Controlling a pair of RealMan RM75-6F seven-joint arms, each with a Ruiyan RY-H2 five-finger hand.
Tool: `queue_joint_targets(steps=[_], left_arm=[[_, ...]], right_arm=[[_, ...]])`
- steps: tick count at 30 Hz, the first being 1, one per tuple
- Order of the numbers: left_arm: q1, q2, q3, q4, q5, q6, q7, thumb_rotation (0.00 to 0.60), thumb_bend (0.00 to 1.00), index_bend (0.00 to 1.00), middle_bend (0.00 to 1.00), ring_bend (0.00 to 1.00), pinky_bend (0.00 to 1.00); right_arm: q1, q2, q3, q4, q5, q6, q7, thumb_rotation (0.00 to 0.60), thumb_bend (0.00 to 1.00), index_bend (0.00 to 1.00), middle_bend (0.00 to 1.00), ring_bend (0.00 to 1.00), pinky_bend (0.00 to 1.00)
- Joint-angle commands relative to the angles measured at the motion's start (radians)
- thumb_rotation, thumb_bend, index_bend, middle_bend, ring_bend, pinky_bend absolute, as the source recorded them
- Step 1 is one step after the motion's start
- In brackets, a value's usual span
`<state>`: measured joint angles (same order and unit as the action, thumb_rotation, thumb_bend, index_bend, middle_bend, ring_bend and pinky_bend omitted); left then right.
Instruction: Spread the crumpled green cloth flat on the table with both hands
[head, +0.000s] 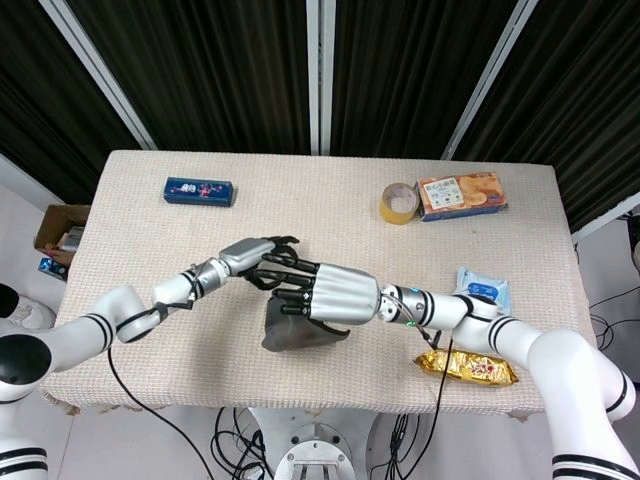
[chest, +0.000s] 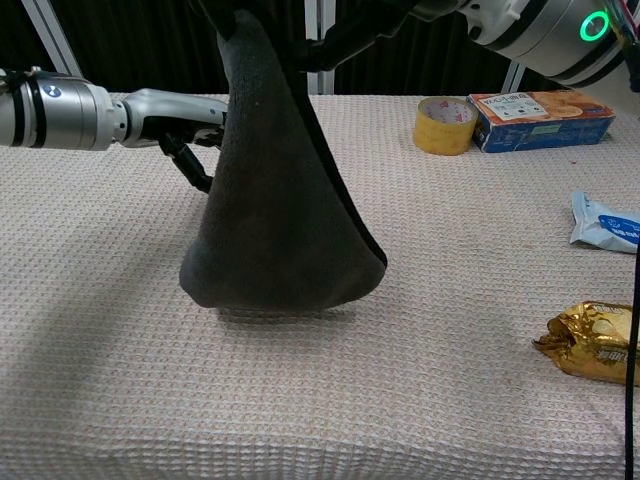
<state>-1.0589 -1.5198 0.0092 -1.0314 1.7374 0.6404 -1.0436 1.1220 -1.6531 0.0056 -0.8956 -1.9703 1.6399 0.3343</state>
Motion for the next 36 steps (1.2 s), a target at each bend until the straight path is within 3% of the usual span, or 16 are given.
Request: queue_joint_targets(steps=[1,22,28,36], left_arm=[[-0.033,-0.029,0.028,0.029,0.017,0.012,-0.034,0.600,0.36,0.27,0.05,0.08,0.14],[-0.136,-0.067,0.192,0.069,0.096,0.155,-0.308,0.600,0.46,0.32,0.04,0.08,0.13],[-0.144,-0.074,0.212,0.073,0.089,0.169,-0.326,0.600,0.46,0.37,0.04,0.08,0.13],[-0.139,-0.083,0.202,0.080,0.032,0.109,-0.173,0.600,0.46,0.48,0.06,0.08,0.14]], right_arm=[[0.001,-0.002,0.002,0.002,0.001,-0.006,-0.002,0.600,0.48,0.89,0.41,0.09,0.00],[-0.008,-0.002,0.008,-0.002,0.010,-0.030,-0.012,0.600,0.48,0.89,0.41,0.09,0.00],[-0.010,-0.003,0.011,0.002,0.014,-0.034,-0.013,0.600,0.48,0.89,0.41,0.09,0.00],[-0.011,-0.003,0.012,-0.002,0.010,-0.026,-0.007,0.600,0.48,0.89,0.41,0.09,0.00]])
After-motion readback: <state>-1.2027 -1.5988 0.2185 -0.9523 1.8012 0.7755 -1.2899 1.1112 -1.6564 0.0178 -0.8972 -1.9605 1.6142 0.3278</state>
